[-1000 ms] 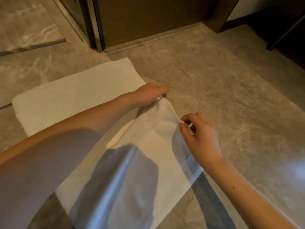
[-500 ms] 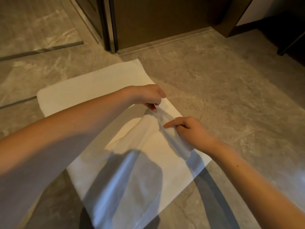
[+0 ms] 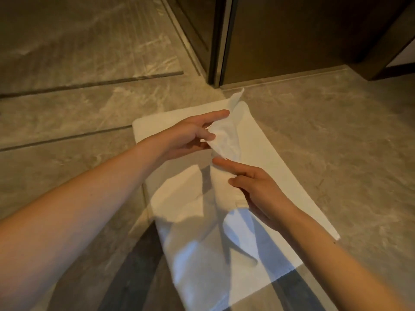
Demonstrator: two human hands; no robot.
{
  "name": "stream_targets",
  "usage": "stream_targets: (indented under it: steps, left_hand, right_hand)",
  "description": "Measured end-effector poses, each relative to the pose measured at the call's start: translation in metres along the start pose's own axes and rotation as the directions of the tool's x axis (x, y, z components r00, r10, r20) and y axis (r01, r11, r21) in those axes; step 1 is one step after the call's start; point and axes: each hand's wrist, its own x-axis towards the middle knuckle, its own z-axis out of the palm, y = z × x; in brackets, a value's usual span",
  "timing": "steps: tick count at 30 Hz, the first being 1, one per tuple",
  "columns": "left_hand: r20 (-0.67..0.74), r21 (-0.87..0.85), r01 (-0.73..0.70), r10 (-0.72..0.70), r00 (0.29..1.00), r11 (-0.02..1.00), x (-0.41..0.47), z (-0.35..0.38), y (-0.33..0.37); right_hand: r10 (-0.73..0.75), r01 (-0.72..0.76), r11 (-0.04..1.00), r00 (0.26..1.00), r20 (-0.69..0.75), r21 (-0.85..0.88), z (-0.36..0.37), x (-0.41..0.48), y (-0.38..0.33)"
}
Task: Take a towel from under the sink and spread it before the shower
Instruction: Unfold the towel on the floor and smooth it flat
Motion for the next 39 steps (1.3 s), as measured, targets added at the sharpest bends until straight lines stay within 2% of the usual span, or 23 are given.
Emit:
stream_targets:
  steps: [7, 11, 16, 20, 25, 28, 31, 33, 37, 38, 39]
  left_hand:
    - [-0.138, -0.029, -0.045, 0.041, 0.990, 0.999, -0.087, -0.062, 0.013]
    - [-0.263, -0.037, -0.060, 0.048, 0.964, 0.998, -0.147, -0.093, 0.015]
    - [-0.422, -0.087, -0.087, 0.042, 0.906, 0.992, -0.228, -0.120, 0.018]
    - [-0.510, -0.190, -0.168, 0.049, 0.859, 0.967, -0.293, -0.141, 0.015]
    - [-0.622, -0.248, -0.155, -0.035, 0.782, 0.956, -0.359, -0.165, -0.011]
    - [-0.680, -0.256, -0.062, -0.134, 0.721, 0.965, -0.379, -0.176, -0.033]
    - [-0.700, -0.273, 0.023, -0.215, 0.681, 0.962, -0.395, -0.182, -0.052]
    - [-0.731, -0.265, 0.098, -0.266, 0.629, 0.959, -0.401, -0.186, -0.065]
    - [-0.844, -0.071, 0.414, -0.276, 0.459, 0.907, -0.385, -0.183, -0.089]
    - [-0.861, 0.007, 0.500, -0.249, 0.443, 0.866, -0.380, -0.181, -0.096]
    - [-0.862, 0.108, 0.583, -0.216, 0.458, 0.805, -0.376, -0.181, -0.104]
  right_hand:
    - [-0.034, 0.018, 0.997, 0.970, 0.239, 0.071, 0.085, 0.011, -0.008]
    - [-0.094, 0.097, 0.995, 0.928, 0.360, 0.009, 0.134, 0.012, -0.005]
    - [-0.162, 0.188, 0.982, 0.867, 0.472, -0.010, 0.203, 0.006, 0.000]
    - [-0.193, 0.273, 0.961, 0.789, 0.584, -0.051, 0.259, -0.002, 0.004]
    - [-0.138, 0.296, 0.948, 0.718, 0.682, -0.120, 0.324, -0.013, 0.024]
    - [-0.057, 0.230, 0.959, 0.732, 0.679, -0.168, 0.347, -0.017, 0.041]
    - [-0.006, 0.213, 0.951, 0.734, 0.679, -0.223, 0.362, -0.021, 0.062]
    - [0.018, 0.199, 0.950, 0.735, 0.678, -0.241, 0.368, -0.022, 0.076]
    - [0.122, 0.089, 0.955, 0.753, 0.646, -0.284, 0.372, -0.012, 0.103]
    - [0.158, 0.059, 0.947, 0.768, 0.620, -0.315, 0.371, -0.007, 0.110]
    - [0.181, 0.039, 0.941, 0.783, 0.595, -0.337, 0.370, -0.003, 0.116]
